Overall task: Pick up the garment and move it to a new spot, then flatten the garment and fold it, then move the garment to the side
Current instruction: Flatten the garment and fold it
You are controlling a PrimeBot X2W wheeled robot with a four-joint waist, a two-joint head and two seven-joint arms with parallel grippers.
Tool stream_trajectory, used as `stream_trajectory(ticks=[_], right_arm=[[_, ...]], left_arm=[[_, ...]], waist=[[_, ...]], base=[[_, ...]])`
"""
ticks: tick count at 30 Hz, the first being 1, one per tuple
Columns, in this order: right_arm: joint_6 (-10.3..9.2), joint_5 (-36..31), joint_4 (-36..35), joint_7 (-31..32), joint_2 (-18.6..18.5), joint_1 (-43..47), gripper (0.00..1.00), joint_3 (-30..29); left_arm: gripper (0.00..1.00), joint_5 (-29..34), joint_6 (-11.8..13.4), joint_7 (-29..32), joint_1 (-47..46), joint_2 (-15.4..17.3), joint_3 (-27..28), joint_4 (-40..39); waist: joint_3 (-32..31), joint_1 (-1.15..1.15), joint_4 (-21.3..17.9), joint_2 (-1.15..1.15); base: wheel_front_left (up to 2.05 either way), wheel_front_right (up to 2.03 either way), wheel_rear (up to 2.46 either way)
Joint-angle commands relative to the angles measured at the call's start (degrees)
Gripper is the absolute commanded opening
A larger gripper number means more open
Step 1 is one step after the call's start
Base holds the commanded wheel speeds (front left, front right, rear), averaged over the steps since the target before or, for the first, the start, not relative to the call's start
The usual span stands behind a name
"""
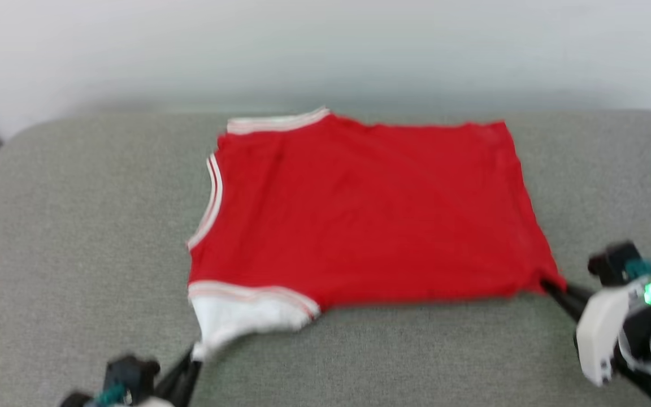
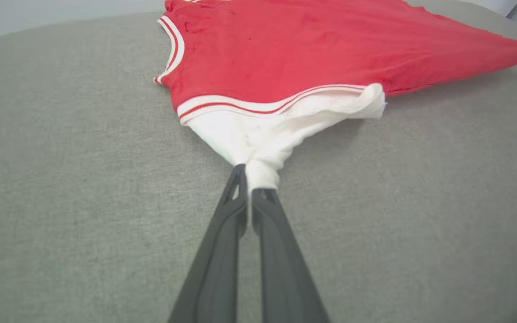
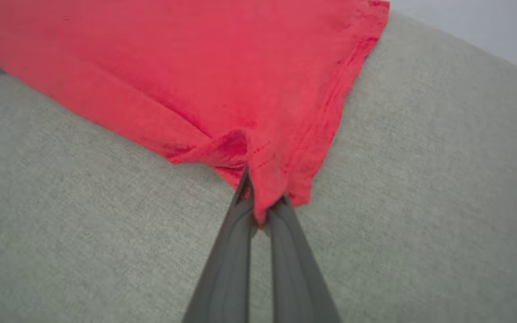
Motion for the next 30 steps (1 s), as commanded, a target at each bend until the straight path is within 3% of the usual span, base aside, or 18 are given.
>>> stream_trajectory(ticks=[1, 6, 16, 23, 30], right_arm=[[-0.04, 0.5, -0.4, -0.5, -0.7, 2.3, 0.00, -0.3], [-0.04, 0.8, -2.8, -1.5, -2.9, 11.3, 0.00, -2.8], [-0.05, -1.0, -10.0, 0.8, -5.3, 27.0, 0.00, -10.8], [-0.04, -4.7, -15.1, 4.7, -3.5, 30.1, 0.00, -18.8], [-0.04, -8.5, -20.9, 9.4, -2.2, 28.9, 0.00, -26.3]], left_arm=[[0.00, -0.5, 0.7, 0.1, 1.9, 0.3, -0.2, -0.7], [0.00, -2.3, 3.8, 0.4, 10.0, 1.0, -1.1, -4.0], [0.00, -5.1, 6.5, 1.2, 19.2, 1.6, -2.9, -7.1], [0.00, -2.0, 5.7, 0.7, 14.0, 1.9, -2.6, -7.1], [0.00, 1.2, 2.6, 2.7, 3.0, 2.5, -1.8, -6.5]], waist=[[-2.2, 0.02, 0.2, 0.00], [-5.0, 0.02, 0.6, 0.00], [-6.8, 0.02, 1.0, 0.00], [-6.3, 0.02, 0.7, 0.00], [-3.5, 0.02, -0.3, 0.00]], base=[[0.00, 0.00, 0.00], [0.00, 0.00, 0.00], [0.00, 0.00, 0.00], [0.00, 0.00, 0.00], [0.00, 0.00, 0.00]])
